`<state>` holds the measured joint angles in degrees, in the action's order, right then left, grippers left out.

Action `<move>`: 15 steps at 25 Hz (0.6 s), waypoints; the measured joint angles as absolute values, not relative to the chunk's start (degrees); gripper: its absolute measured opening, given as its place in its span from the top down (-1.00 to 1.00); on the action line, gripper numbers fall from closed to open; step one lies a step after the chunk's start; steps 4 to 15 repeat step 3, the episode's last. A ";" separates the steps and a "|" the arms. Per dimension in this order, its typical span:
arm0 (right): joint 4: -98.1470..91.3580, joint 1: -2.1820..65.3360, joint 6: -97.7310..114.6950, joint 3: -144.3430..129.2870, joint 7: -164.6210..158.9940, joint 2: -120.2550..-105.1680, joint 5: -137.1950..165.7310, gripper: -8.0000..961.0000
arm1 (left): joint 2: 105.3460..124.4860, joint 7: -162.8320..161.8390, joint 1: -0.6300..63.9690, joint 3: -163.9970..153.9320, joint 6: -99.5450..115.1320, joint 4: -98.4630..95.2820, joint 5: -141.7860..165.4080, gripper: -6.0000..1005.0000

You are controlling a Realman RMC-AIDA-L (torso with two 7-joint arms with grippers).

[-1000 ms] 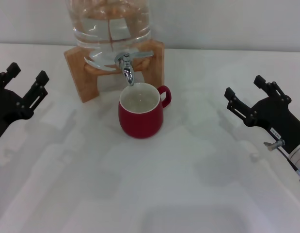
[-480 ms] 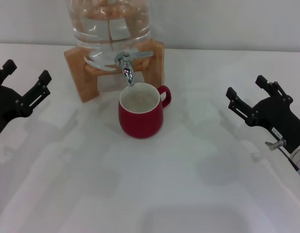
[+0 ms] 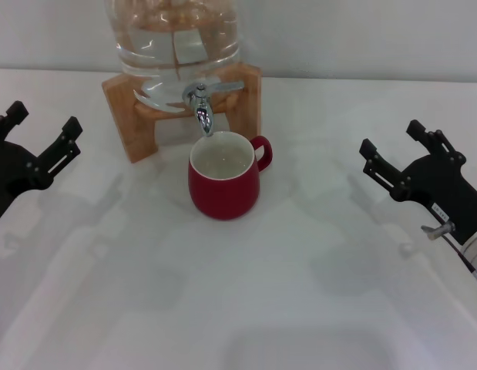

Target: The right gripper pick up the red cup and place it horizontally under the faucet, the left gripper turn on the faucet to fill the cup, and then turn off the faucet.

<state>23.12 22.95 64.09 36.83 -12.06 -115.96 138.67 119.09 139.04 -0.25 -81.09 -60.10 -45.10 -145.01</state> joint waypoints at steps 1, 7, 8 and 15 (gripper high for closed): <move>23.17 23.11 63.99 36.65 -12.04 -115.98 138.93 -0.81 | 119.09 139.04 -0.20 -81.09 -60.10 -45.01 -145.01 -0.78; 23.22 23.26 63.92 36.56 -12.03 -115.98 139.02 -0.81 | 119.09 139.04 -0.17 -81.09 -60.10 -44.92 -145.01 -0.78; 23.22 23.26 63.92 36.56 -12.03 -115.98 139.02 -0.81 | 119.09 139.04 -0.17 -81.09 -60.10 -44.92 -145.01 -0.78; 23.22 23.26 63.92 36.56 -12.03 -115.98 139.02 -0.81 | 119.09 139.04 -0.17 -81.09 -60.10 -44.92 -145.01 -0.78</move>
